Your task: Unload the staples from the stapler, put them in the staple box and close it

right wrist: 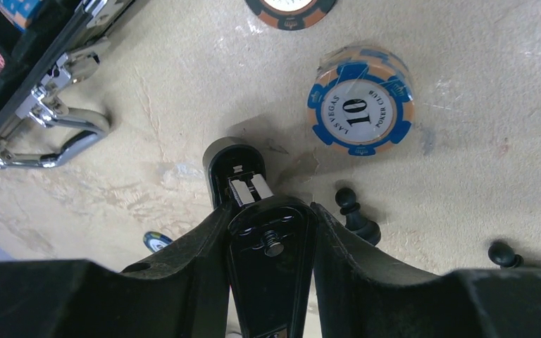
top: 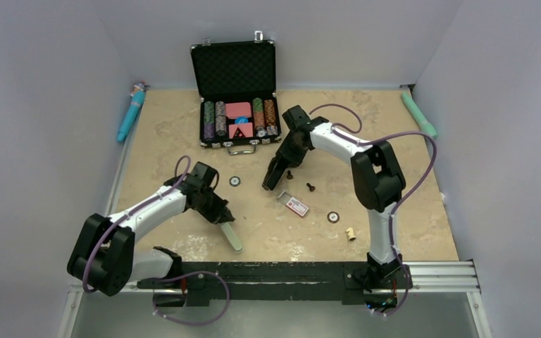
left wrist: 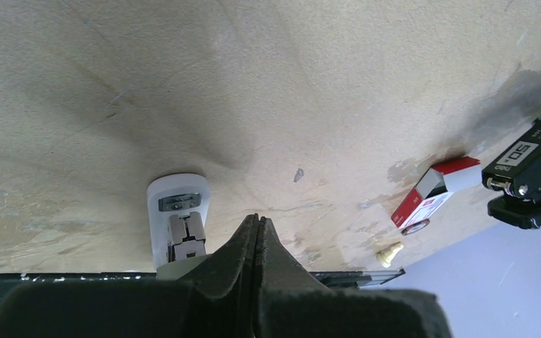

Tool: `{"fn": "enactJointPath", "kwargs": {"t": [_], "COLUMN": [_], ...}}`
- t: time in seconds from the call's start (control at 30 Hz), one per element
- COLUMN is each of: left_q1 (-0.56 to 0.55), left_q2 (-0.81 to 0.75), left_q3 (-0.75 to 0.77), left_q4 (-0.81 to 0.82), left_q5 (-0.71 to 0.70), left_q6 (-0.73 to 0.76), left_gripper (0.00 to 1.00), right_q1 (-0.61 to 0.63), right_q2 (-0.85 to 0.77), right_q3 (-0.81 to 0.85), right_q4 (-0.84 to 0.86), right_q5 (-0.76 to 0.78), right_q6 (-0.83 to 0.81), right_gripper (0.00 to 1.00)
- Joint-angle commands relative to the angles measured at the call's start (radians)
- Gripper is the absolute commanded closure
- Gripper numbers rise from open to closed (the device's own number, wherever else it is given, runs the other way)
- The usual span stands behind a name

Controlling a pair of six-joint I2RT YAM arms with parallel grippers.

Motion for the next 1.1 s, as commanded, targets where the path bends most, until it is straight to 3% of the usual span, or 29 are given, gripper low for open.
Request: {"fn": "enactJointPath", "kwargs": {"t": [0.0,0.1,0.13,0.3,0.33,0.4,0.6,0.83,1.07], "left_q1": [0.005,0.006,0.007,0.016,0.016,0.019,0.042,0.072,0.106], "left_q2": [-0.022,-0.034,-0.044,-0.112,-0.123,-0.148,-0.177,-0.178,-0.183], "left_q3": [0.066,0.117,0.136,0.247,0.271,0.305,0.324,0.334,0.299], "left_q4": [-0.014,-0.009,-0.001,0.055,0.06,0.081,0.232,0.308,0.562], "left_q5": [0.004,0.002,0.003,0.064,0.079,0.116,0.261,0.295,0.497], "left_q6": [0.057,0.108,0.134,0.333,0.379,0.448,0.514,0.519,0.476], "left_gripper": [1.0,1.0,0.93,0.33,0.23,0.12,0.08,0.16,0.2], "right_q1": [0.022,0.033,0.034,0.034,0.034,0.034,0.036,0.039,0.046], "right_q2": [-0.062,-0.13,-0.151,-0.224,-0.234,-0.252,-0.337,-0.403,-0.453], "right_q3": [0.025,0.01,-0.005,-0.078,-0.087,-0.09,-0.071,-0.11,-0.16], "right_q4": [-0.017,0.005,0.02,0.158,0.18,0.203,0.3,0.422,0.526], "right_q5": [-0.037,-0.082,-0.131,-0.419,-0.485,-0.577,-0.718,-0.881,-0.972], "right_q6": [-0.066,-0.105,-0.125,-0.264,-0.292,-0.332,-0.354,-0.323,-0.281], "right_gripper": [1.0,1.0,1.0,1.0,1.0,1.0,1.0,1.0,1.0]}}
